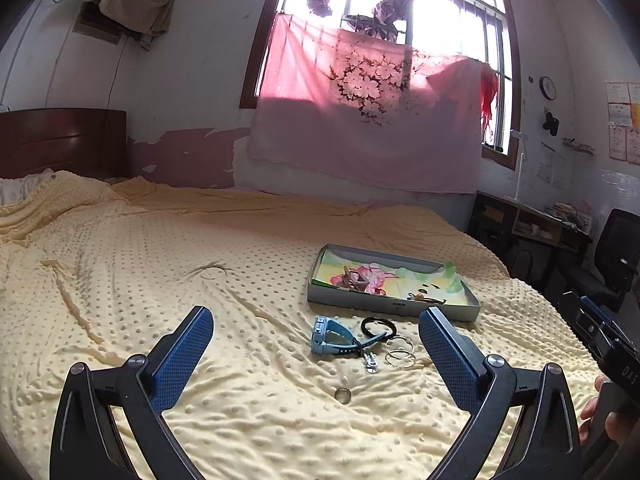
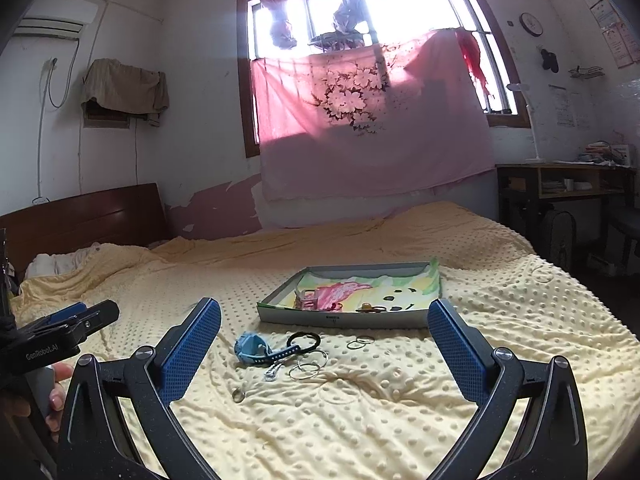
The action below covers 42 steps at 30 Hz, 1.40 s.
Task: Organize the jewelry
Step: 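Grasp the small silver ring with left gripper while right grasps the large silver hoops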
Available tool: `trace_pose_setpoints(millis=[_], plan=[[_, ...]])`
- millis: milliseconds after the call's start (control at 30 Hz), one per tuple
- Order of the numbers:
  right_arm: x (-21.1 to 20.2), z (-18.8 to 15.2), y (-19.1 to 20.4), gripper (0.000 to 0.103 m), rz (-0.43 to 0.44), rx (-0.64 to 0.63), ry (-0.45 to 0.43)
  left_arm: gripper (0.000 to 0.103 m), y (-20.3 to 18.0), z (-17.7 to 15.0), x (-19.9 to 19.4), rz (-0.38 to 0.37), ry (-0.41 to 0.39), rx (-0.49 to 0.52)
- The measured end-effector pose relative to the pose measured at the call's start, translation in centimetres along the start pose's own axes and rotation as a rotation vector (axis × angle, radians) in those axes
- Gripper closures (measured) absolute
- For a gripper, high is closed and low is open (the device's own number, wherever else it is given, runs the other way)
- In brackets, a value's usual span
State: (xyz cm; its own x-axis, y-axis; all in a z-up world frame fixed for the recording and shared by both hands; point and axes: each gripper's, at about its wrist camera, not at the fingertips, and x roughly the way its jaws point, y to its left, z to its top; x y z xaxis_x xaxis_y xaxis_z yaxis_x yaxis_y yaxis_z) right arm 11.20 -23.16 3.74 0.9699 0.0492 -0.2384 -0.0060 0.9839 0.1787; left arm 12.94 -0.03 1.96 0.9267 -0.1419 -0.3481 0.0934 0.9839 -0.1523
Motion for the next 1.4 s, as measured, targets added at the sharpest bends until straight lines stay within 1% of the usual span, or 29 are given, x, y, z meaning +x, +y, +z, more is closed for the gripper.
trace_pose_setpoints(millis=[133, 233, 267, 300, 333, 367, 400, 467, 500, 533, 567, 633, 667, 700, 733, 767, 800, 867, 933, 1000, 1067, 1200, 1267, 1400], plan=[[2.9, -0.8, -0.3, 0.001, 0.009, 0.002, 0.016, 0.0, 0.1, -0.6, 2.6, -0.001, 0.025, -0.02], [5.1, -1.6, -0.5, 0.001, 0.029, 0.002, 0.044, 0.0, 0.1, -1.3, 4.7, 0.0, 0.058, -0.02], [5.8, -1.9, -0.5, 0.002, 0.037, -0.003, 0.056, 0.004, 0.0, -1.7, 5.6, -0.006, 0.079, -0.016], [6.5, -2.2, -0.6, 0.007, 0.043, -0.008, 0.067, 0.008, -0.1, -2.0, 6.2, -0.009, 0.096, -0.011], [7.1, -2.5, -0.5, 0.016, 0.046, -0.016, 0.081, 0.014, 0.0, -2.2, 6.8, -0.012, 0.11, -0.008], [8.1, -2.9, -0.4, 0.022, 0.051, -0.029, 0.103, 0.02, 0.0, -2.6, 7.7, -0.019, 0.139, -0.001], [8.7, -3.2, -0.4, 0.029, 0.055, -0.038, 0.121, 0.022, 0.0, -3.0, 8.2, -0.025, 0.161, 0.002], [10.2, -3.9, -0.4, 0.032, 0.074, -0.046, 0.163, 0.034, 0.1, -3.8, 9.5, -0.068, 0.218, -0.004], [10.6, -4.2, -0.4, 0.036, 0.081, -0.042, 0.181, 0.036, 0.2, -4.1, 10.0, -0.084, 0.239, -0.009], [11.5, -4.6, -0.6, 0.04, 0.091, -0.034, 0.213, 0.041, 0.2, -4.5, 10.5, -0.088, 0.257, -0.008], [12.1, -4.9, -0.7, 0.046, 0.097, -0.028, 0.237, 0.046, 0.2, -5.1, 11.1, -0.105, 0.282, -0.005], [13.1, -5.6, -0.9, 0.048, 0.1, -0.028, 0.274, 0.051, 0.0, -5.9, 11.9, -0.126, 0.322, 0.001], [13.5, -5.9, -0.9, 0.048, 0.104, -0.028, 0.29, 0.055, -0.1, -6.3, 12.3, -0.137, 0.341, 0.0], [13.8, -6.2, -0.9, 0.053, 0.108, -0.029, 0.305, 0.058, -0.2, -6.6, 12.6, -0.145, 0.357, 0.0], [14.3, -6.6, -0.8, 0.055, 0.117, -0.029, 0.324, 0.065, -0.3, -6.9, 13.1, -0.157, 0.379, 0.001], [14.6, -6.9, -0.8, 0.059, 0.123, -0.029, 0.337, 0.07, -0.4, -7.2, 13.4, -0.169, 0.398, 0.001], [15.0, -7.2, -0.7, 0.06, 0.128, -0.032, 0.356, 0.072, -0.5, -7.4, 13.7, -0.178, 0.416, 0.001], [15.8, -7.6, -0.7, 0.06, 0.14, -0.035, 0.385, 0.081, -0.7, -7.9, 14.5, -0.199, 0.455, 0.004], [16.4, -8.0, -0.5, 0.069, 0.149, -0.044, 0.413, 0.082, -0.9, -8.5, 15.4, -0.204, 0.503, 0.005], [17.1, -8.2, -0.4, 0.069, 0.155, -0.049, 0.44, 0.083, -0.8, -9.1, 16.2, -0.2, 0.546, 0.002], [17.7, -8.5, -0.2, 0.069, 0.156, -0.057, 0.468, 0.085, -0.9, -9.4, 16.7, -0.192, 0.567, 0.001], [19.2, -9.1, 0.0, 0.069, 0.152, -0.061, 0.518, 0.086, -1.1, -9.6, 17.1, -0.19, 0.58, 0.008], [19.9, -9.5, 0.2, 0.069, 0.159, -0.06, 0.546, 0.094, -1.1, -9.7, 17.4, -0.184, 0.586, 0.011], [20.6, -10.0, 0.5, 0.069, 0.162, -0.064, 0.579, 0.096, -1.1, -9.8, 18.0, -0.184, 0.6, 0.002]])
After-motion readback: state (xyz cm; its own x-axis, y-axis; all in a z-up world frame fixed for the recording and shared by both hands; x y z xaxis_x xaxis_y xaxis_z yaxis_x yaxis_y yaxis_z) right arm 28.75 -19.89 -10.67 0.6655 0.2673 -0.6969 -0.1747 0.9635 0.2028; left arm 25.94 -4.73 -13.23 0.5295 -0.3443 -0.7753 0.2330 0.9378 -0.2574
